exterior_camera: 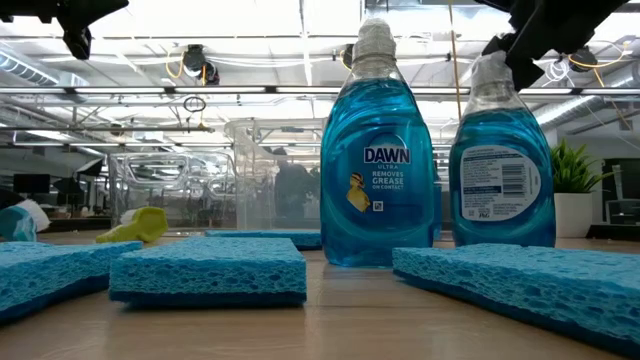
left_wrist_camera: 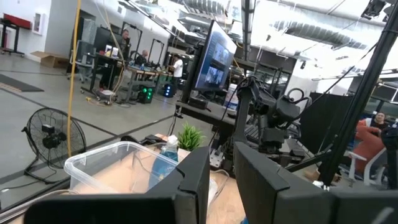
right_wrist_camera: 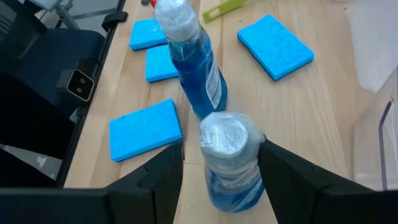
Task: Pick & Place Kitchen Sink Supplies
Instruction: Put the blue dish soap into the right transparent bin
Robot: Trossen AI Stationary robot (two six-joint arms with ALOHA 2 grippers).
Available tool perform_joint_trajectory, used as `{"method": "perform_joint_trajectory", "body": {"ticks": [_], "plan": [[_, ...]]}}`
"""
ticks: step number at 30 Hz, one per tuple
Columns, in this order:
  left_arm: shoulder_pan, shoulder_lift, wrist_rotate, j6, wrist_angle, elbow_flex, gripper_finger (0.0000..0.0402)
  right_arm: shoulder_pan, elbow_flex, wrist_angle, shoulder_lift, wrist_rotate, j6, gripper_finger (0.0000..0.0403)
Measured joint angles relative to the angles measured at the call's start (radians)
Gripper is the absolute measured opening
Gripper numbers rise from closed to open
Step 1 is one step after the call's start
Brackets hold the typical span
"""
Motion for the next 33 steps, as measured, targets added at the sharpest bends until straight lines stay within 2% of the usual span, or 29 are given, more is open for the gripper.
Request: {"method": "perform_joint_trajectory", "body": {"ticks": [6,13,33], "plan": [[0.000,0.000,0.000,0.000,0.000,0.000,0.0077,0.008,0.000,0.000,0.000,0.036,-0.011,0.0194],[0.000,0.000,0.000,0.001,0.000,0.000,0.0077,0.008,0.000,-0.007,0.000,0.132,-0.050,0.0194],[0.000,0.000,0.000,-0.001,0.000,0.000,0.0077,0.008,0.000,0.010,0.071,0.136,-0.035,0.0194]]}}
